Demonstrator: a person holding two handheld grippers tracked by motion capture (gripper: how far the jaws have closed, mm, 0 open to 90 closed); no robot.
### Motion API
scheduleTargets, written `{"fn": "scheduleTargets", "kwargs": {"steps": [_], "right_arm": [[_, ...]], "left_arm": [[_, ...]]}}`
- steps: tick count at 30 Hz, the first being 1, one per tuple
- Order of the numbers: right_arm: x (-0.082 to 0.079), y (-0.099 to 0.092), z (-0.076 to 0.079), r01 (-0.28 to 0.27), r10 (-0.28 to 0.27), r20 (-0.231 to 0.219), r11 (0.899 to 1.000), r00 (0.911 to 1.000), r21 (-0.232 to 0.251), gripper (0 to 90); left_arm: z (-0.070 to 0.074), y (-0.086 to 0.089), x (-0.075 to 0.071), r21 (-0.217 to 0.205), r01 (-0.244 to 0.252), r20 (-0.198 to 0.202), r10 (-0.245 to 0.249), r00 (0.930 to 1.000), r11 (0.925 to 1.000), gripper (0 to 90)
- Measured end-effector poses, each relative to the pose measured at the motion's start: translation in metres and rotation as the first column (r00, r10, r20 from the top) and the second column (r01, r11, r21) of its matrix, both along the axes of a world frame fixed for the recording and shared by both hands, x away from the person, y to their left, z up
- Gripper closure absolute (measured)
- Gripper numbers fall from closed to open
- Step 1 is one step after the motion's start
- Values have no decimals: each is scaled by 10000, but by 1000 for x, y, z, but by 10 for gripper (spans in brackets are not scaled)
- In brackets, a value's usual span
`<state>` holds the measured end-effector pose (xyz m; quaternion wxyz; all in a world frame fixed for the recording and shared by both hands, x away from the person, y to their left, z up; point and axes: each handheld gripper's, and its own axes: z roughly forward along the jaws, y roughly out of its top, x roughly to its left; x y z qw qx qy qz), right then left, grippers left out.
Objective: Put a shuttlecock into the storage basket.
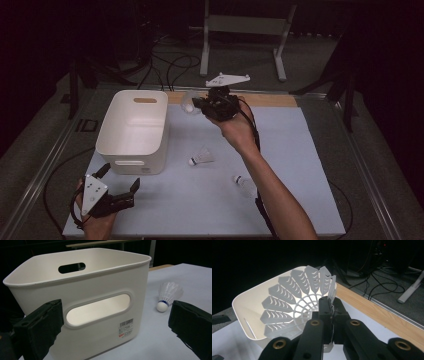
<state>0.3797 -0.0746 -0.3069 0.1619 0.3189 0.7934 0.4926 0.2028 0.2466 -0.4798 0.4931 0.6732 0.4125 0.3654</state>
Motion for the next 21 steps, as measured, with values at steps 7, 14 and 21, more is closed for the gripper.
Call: {"fn": "scheduleTargets", "kwargs": {"steps": [7, 14, 21], "right_arm": [[0, 5, -2, -74, 75, -86, 10000, 9999, 63, 889], [-1, 10, -3, -165, 165, -83, 9999, 9998, 50, 888], [-1, 16, -4, -246, 247, -87, 9997, 9997, 22, 887]], "left_arm": [[0, 0, 0, -9, -11, 7, 11, 10000, 10000, 5], [0, 0, 0, 18, 3, -13, -3, 10000, 10000, 5], [0, 0, 0, 13, -1, -12, 1, 10000, 10000, 5]]}}
